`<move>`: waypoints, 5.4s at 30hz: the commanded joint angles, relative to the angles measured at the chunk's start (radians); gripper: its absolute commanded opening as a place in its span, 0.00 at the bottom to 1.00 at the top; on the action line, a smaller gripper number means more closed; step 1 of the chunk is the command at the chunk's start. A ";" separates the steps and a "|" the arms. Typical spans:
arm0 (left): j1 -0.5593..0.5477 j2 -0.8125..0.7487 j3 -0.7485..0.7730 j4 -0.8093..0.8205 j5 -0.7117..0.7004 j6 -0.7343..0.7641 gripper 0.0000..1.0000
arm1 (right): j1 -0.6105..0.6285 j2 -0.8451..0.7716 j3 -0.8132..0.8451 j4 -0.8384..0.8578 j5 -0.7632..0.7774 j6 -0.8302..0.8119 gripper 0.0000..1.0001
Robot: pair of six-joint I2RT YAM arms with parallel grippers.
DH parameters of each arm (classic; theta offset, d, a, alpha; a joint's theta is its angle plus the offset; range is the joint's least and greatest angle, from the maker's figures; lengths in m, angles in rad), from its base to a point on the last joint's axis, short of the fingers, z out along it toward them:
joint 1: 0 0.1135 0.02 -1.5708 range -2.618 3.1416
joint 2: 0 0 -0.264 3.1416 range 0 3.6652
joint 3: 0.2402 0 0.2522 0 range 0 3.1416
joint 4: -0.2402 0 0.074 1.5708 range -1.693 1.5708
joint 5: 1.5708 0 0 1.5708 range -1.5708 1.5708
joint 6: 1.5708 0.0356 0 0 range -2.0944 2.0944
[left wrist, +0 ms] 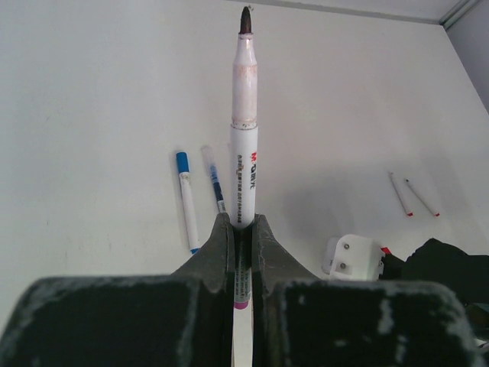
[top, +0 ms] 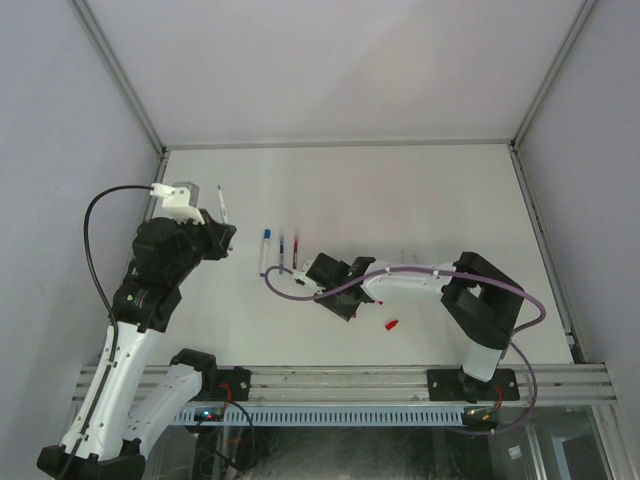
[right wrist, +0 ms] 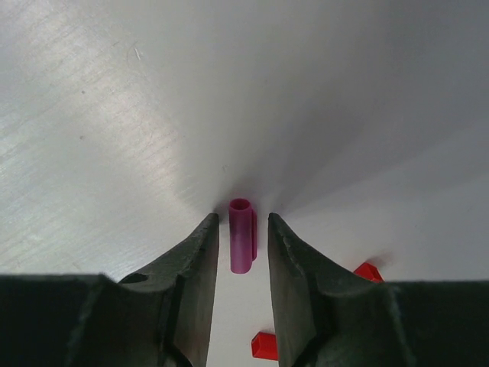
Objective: Insert the pens into the pen caps
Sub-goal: Place the pen cap at the center of the board, then adjust the pen cap at the center of the board.
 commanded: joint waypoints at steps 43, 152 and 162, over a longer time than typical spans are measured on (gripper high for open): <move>0.037 -0.015 -0.026 0.060 0.063 -0.017 0.00 | 0.057 -0.127 0.018 -0.242 0.332 1.432 0.84; 0.051 -0.032 -0.035 0.057 0.011 -0.022 0.00 | -0.023 -0.265 -0.047 0.191 0.204 0.366 0.74; 0.053 -0.035 -0.037 0.059 0.019 -0.020 0.00 | -0.043 -0.334 -0.072 0.078 0.299 0.972 1.00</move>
